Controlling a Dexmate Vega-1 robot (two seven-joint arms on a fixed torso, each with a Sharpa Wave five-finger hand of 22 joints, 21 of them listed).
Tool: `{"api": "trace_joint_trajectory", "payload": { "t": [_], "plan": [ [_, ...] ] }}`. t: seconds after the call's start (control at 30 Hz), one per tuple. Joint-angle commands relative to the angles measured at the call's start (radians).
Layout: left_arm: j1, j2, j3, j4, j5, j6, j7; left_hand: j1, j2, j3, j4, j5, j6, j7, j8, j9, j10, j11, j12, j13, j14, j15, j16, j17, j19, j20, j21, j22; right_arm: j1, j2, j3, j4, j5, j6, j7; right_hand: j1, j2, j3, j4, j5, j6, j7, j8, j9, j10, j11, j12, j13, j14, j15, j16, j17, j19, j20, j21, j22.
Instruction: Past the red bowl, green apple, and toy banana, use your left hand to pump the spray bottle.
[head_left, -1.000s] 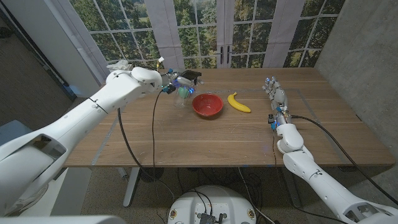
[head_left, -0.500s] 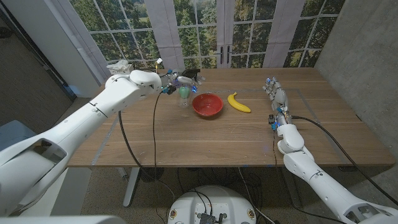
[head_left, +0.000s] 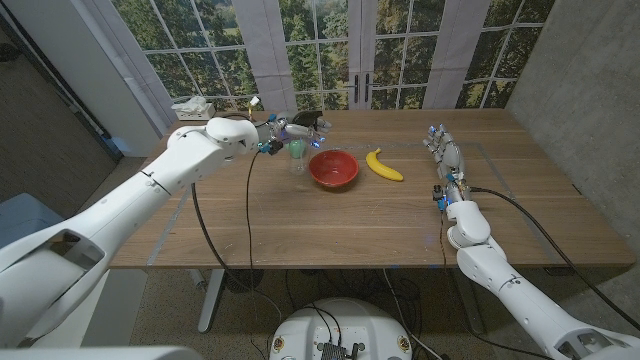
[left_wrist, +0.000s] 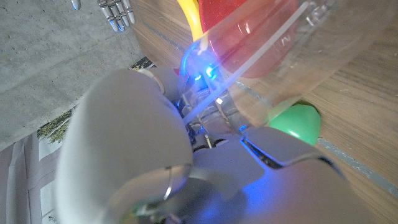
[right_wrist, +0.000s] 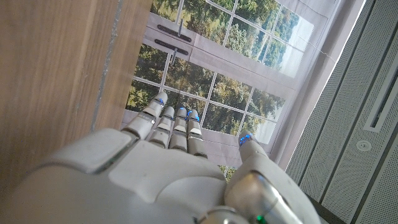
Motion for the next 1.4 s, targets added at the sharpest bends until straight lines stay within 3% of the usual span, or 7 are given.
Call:
{"api": "trace_joint_trajectory", "payload": {
  "t": [0.03,0.37,0.73,1.4],
  "plan": [
    [0.095,0.012,-0.038,-0.05,0.021,-0.106,0.086,-0.104,0.139,0.119,-0.085,-0.004,-0.018,-0.002,0.001,-0.009,-0.014,0.003,-0.018,-0.014,-0.024,-0.123,-0.027,-0.002,-0.027,-0.006,-0.004,0.004,-0.018,-0.01,0.006,-0.025,-0.001,-0.005,-0.006,0.003,0.019,0.0,-0.007,-0.002,0.004,-0.002,0.003,0.002,0.009,-0.003,-0.003,-0.001,0.008,0.0,0.004,-0.001,0.006,-0.005,-0.001,0.002],
    [0.179,0.031,-0.072,-0.104,0.014,-0.145,0.132,-0.127,0.138,0.103,-0.091,-0.005,-0.029,-0.005,0.007,-0.037,-0.054,0.005,-0.077,-0.043,-0.108,-0.099,-0.106,-0.002,-0.079,-0.018,-0.008,0.001,-0.032,-0.016,0.008,-0.049,-0.003,-0.009,-0.006,0.003,0.019,0.001,-0.008,-0.002,0.004,-0.003,0.003,0.002,0.009,-0.005,-0.003,-0.001,0.009,-0.002,0.004,-0.001,0.005,-0.004,-0.002,0.002],
    [0.283,0.078,-0.105,-0.188,0.019,-0.179,0.181,-0.138,0.137,0.094,-0.09,-0.006,-0.039,-0.007,0.006,-0.046,-0.074,0.005,-0.103,-0.049,-0.132,-0.091,-0.132,-0.001,-0.099,-0.022,-0.016,-0.001,-0.065,-0.03,0.012,-0.096,0.001,-0.025,-0.008,0.002,0.018,0.001,-0.008,-0.002,0.002,-0.004,0.002,0.002,0.009,-0.003,-0.003,-0.001,0.008,-0.002,0.004,-0.002,0.004,-0.004,-0.002,0.002],
    [0.416,0.107,-0.128,-0.205,0.08,-0.305,0.219,-0.144,0.14,0.088,-0.09,-0.006,-0.037,-0.007,0.009,-0.051,-0.07,0.005,-0.113,-0.051,-0.152,-0.084,-0.15,0.001,-0.114,-0.03,-0.023,-0.002,-0.097,-0.038,0.011,-0.151,-0.011,-0.053,-0.025,-0.001,0.017,0.001,-0.008,-0.002,0.002,-0.007,0.002,0.002,0.008,-0.004,-0.003,-0.001,0.008,0.0,0.004,-0.002,0.003,-0.003,-0.002,0.002]
  ]
}}
